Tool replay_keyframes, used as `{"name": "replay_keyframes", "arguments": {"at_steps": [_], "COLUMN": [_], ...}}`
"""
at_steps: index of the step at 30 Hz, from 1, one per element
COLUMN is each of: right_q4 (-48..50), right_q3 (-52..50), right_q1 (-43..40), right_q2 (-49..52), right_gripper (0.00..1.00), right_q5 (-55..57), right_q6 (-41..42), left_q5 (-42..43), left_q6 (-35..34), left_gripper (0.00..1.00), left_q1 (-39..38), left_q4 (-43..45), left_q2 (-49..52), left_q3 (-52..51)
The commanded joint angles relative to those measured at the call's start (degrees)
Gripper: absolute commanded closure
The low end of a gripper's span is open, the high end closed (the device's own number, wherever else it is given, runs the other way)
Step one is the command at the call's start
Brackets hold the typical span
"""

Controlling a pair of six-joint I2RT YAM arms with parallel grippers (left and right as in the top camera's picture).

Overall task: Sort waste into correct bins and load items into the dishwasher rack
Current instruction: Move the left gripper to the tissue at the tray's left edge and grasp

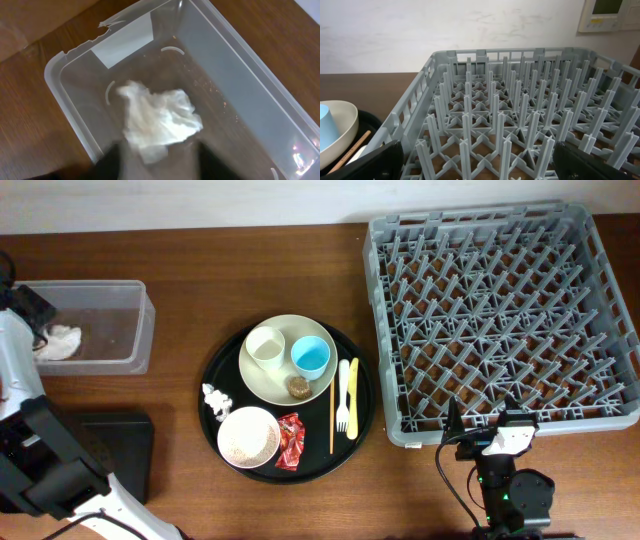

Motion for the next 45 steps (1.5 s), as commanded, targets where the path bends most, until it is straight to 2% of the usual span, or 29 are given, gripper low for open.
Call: {"name": "replay_keyframes", "arguments": {"at_steps": [1,3,5,6,9,10,12,14,15,20,23,28,40,45], "right_q4": [-0.33,-0.33,-0.33,-0.33,-0.33,-0.33,-0.33,-0.33,-0.33,-0.33,-0.33,-0.33,-0.33,-0.33], "right_q3": [-0.26,-0.26,-0.26,-0.26,-0.26,-0.26,-0.26,-0.26,-0.26,-0.26,-0.26,-0.26,-0.26,-0.26], "right_q1": [0.35,0.35,0.35,0.35,0.35,0.35,0.35,0.35,0.35,0.35,0.35,0.35,0.35,0.35], "right_q2": [-0.39,-0.39,-0.39,-0.39,-0.39,-0.39,-0.39,-0.39,-0.39,-0.39,-0.39,-0.39,-0.39,-0.39], "right_gripper": [0.02,0.02,0.02,0.02,0.02,0.02,0.02,0.02,0.02,0.02,0.02,0.01,0.01,0.02], "right_q5": [0.66,0.66,0.66,0.66,0.66,0.66,0.66,0.66,0.66,0.66,0.66,0.66,0.66,0.66], "right_q6": [0.48,0.48,0.48,0.48,0.48,0.48,0.48,0.48,0.48,0.48,0.46,0.48,0.48,0.48], "left_q5": [0.44,2.56,15.63,18.21,15.43,15.45,15.41,15.43,15.39,14.95,14.12,13.92,13.92,13.92], "left_q6": [0.07,0.07,0.02,-0.55,-2.78,-2.78,-2.78,-2.75,-2.75,-2.8,-3.02,-3.02,-3.02,-2.99], "left_gripper": [0.31,0.31,0.32,0.33,0.37,0.37,0.37,0.37,0.36,0.37,0.44,0.44,0.44,0.51], "left_q1": [0.13,-0.11,-0.55,-1.29,-6.21,-7.85,-13.05,-19.69,-21.16,-28.94,-30.73,-34.03,-34.12,-34.12], "left_q4": [0.09,0.24,0.28,0.15,-3.45,-8.33,-24.72,-32.79,-33.0,-26.82,-23.82,-18.58,-7.96,-7.54], "left_q2": [0.85,0.46,-1.6,-3.08,-11.61,-13.64,-15.5,-15.32,-15.32,-15.32,-15.32,-15.32,-15.28,-15.28], "left_q3": [0.59,0.79,1.77,2.12,2.47,2.47,2.45,-1.57,-3.34,-20.33,-25.51,-31.43,-39.95,-40.28]}}
